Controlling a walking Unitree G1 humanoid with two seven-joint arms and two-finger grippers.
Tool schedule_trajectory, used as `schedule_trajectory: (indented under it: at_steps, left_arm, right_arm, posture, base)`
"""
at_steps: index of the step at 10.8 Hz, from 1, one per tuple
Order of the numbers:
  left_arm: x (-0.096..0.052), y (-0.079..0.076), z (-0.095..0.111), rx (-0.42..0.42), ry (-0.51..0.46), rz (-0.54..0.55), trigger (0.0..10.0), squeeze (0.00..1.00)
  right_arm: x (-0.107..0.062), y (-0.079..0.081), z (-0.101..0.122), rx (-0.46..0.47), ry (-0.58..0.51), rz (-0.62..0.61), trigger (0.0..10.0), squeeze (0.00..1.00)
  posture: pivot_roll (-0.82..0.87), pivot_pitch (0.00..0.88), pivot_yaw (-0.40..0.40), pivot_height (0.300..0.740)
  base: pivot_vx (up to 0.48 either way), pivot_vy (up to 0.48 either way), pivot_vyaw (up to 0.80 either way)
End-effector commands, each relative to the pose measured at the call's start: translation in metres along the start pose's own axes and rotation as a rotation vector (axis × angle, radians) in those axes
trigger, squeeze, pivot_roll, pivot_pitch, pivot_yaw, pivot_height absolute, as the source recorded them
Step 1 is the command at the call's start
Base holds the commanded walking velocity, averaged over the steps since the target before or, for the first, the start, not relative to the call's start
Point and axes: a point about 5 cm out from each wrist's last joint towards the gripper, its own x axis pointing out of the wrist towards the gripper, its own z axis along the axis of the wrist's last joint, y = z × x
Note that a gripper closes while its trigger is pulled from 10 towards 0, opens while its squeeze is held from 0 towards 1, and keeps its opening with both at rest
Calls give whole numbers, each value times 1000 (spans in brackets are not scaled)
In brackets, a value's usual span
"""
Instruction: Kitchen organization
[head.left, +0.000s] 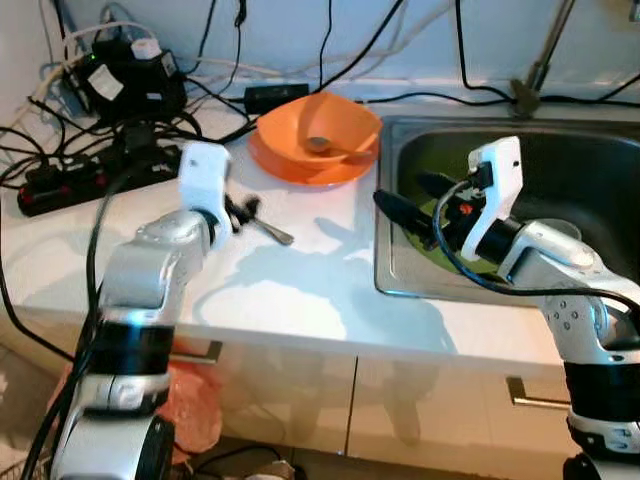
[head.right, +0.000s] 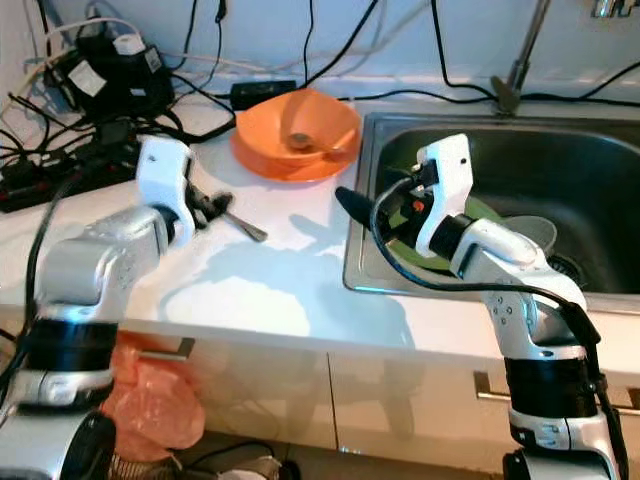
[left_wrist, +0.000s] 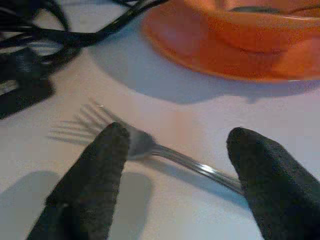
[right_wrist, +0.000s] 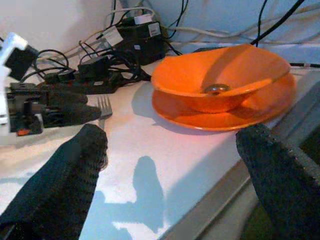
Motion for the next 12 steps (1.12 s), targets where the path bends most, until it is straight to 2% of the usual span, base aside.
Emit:
schedule_trajectory:
  at_steps: [1,2,4,6,7,9,10,12]
  left_arm:
    - [5,-2,-2,1,10,18,10000,1000]
    - [8,-8,-1,-8,6,12,10000,1000]
    - [19,-31,-1,-39,37,-25,10000,1000]
    - [23,-45,2,-71,67,-42,10000,1000]
    - [28,-46,-3,-80,139,39,10000,1000]
    - [29,-28,4,-69,105,165,10000,1000]
    - [27,-25,7,-83,90,158,10000,1000]
    - [25,-25,-3,-105,142,161,10000,1000]
  right_arm:
    - [1,8,3,-11,-6,46,10000,0]
    - [1,9,2,-10,-5,50,10000,0]
    - [1,10,0,-8,0,54,10000,0]
    - [1,11,-1,-7,1,54,10000,0]
    - [0,12,-2,-5,2,54,10000,0]
    - [-1,13,-2,-3,1,50,10000,0]
    - [-2,13,-4,-1,3,48,10000,0]
    - [0,13,-4,2,1,50,10000,0]
  posture:
    - [141,33,89,740]
    - [139,34,90,740]
    - [138,39,95,740]
    - [139,43,101,740]
    - [140,45,108,740]
    - [142,48,113,740]
    - [147,48,112,740]
    - [150,48,111,740]
  base:
    - [0,0,0]
    - [0,0,0]
    - [0,0,0]
    - [0,0,0]
    - [0,0,0]
    - [0,0,0]
    - [0,0,0]
    - [0,0,0]
